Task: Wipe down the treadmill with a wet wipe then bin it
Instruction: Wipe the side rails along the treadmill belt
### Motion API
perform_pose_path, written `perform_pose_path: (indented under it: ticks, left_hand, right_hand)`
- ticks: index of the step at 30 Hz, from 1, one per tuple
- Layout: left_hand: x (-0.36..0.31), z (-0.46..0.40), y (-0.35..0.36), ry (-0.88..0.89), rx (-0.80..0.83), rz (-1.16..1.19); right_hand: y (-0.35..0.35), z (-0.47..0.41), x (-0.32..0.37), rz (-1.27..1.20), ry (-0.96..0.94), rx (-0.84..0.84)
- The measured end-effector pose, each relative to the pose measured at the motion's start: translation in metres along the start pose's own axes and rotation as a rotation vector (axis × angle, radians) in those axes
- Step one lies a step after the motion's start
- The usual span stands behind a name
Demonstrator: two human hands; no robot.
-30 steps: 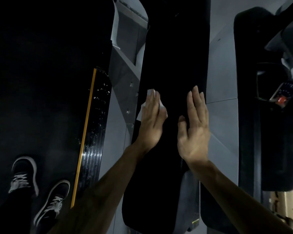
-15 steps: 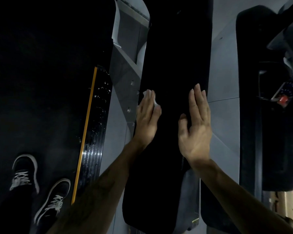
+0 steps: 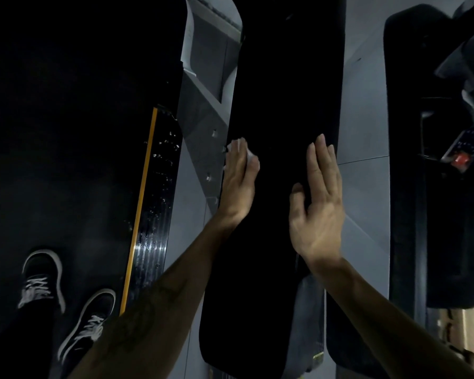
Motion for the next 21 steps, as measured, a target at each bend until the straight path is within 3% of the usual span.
perform_pose_path:
  ticks: [3, 10, 15, 21]
  left_hand:
    - [0.015, 0.027, 0.0, -0.061, -0.006, 0.02]
    - [0.001, 0.023, 0.005, 0.173, 0.045, 0.024]
    - [0.016, -0.01, -0.008, -0.03, 0.032, 0.093]
    - [0.037, 0.035, -0.004, -0.119, 0.022, 0.079]
  right_hand:
    - [-0.001, 0.0, 0.0, -0.012, 0.008, 0.002]
    - [0.001, 0.001, 0.0, -0.016, 0.001, 0.006]
    - [0.0, 0.001, 0.0, -0.032, 0.006, 0.011]
    - [0.0, 0.0, 0.001, -0.024, 0.012, 0.029]
Point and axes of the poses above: each hand's wrist, its own z-axis away from the middle knuckle, its own y-axis out of the palm, x = y × z, the point moved 4 cm from there along -z, towards the middle knuckle, and after that the axes turned 2 degrees about -y, right-handed, at the moved point
